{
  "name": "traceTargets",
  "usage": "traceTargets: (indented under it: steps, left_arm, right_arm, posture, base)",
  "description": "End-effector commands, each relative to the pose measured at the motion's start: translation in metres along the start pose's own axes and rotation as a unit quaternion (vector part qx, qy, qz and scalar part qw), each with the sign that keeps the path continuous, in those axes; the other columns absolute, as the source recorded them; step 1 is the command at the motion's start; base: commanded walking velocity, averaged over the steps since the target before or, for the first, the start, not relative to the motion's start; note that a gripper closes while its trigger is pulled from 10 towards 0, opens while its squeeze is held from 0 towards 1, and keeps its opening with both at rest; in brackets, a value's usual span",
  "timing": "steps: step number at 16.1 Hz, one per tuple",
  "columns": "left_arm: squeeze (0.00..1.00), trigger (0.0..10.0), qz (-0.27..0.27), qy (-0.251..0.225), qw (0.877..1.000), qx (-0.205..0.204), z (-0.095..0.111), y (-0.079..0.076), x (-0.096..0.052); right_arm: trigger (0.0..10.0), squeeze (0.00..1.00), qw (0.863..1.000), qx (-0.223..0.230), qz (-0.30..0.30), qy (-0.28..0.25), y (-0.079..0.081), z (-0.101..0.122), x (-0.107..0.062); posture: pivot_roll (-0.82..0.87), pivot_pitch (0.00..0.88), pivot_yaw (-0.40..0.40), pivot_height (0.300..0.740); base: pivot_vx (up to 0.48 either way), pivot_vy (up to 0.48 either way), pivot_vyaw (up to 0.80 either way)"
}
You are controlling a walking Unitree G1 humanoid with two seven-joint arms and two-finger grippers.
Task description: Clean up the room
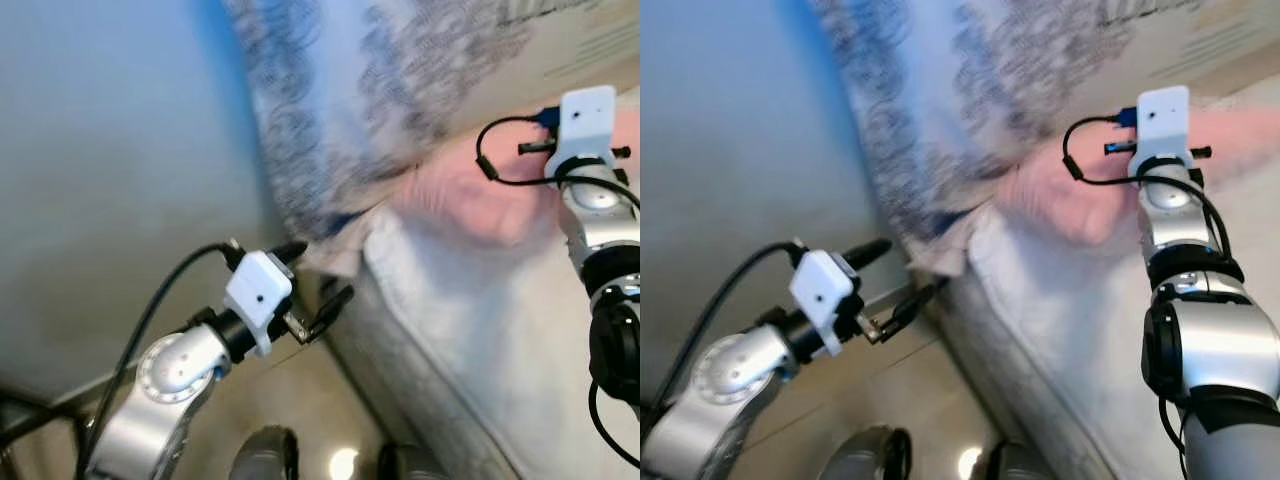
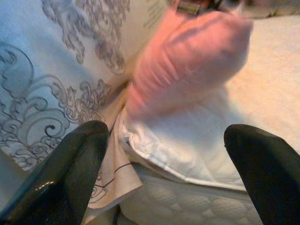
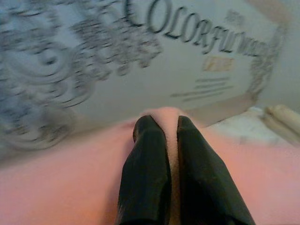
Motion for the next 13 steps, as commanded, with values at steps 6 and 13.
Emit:
traceTargets:
  steps: [6, 13]
  left_arm:
    - [0.0, 10.0, -0.076, -0.025, 0.997, -0.021, 0.023, -0.029, -0.003]
    - [0.0, 10.0, -0.028, -0.014, 0.999, -0.039, 0.023, -0.028, 0.0]
  right_arm:
    - [10.0, 0.0, 0.999, 0.037, -0.006, 0.035, 0.008, -0.031, -0.012]
    - [10.0, 0.0, 0.997, -0.008, -0.013, -0.07, -0.009, 0.061, 0.016]
  posture:
    - [0.33, 0.313, 0.039, 0.74]
    - [0.29, 0.306, -0.003, 0.74]
  base:
    - [0.0, 0.0, 0.0]
    - [0.0, 0.0, 0.0]
Point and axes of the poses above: a point about 5 cm out from each wrist's last joint towards the gripper, its own x axis pointing out of the wrist towards the gripper, its own z axis along the axis of the wrist's last joint, y = z × x, the point moved 1 cm from there along x, pointing out of the wrist towards the gripper, and after that the axes turned 9 degrees about x, right-handed, at the moved point
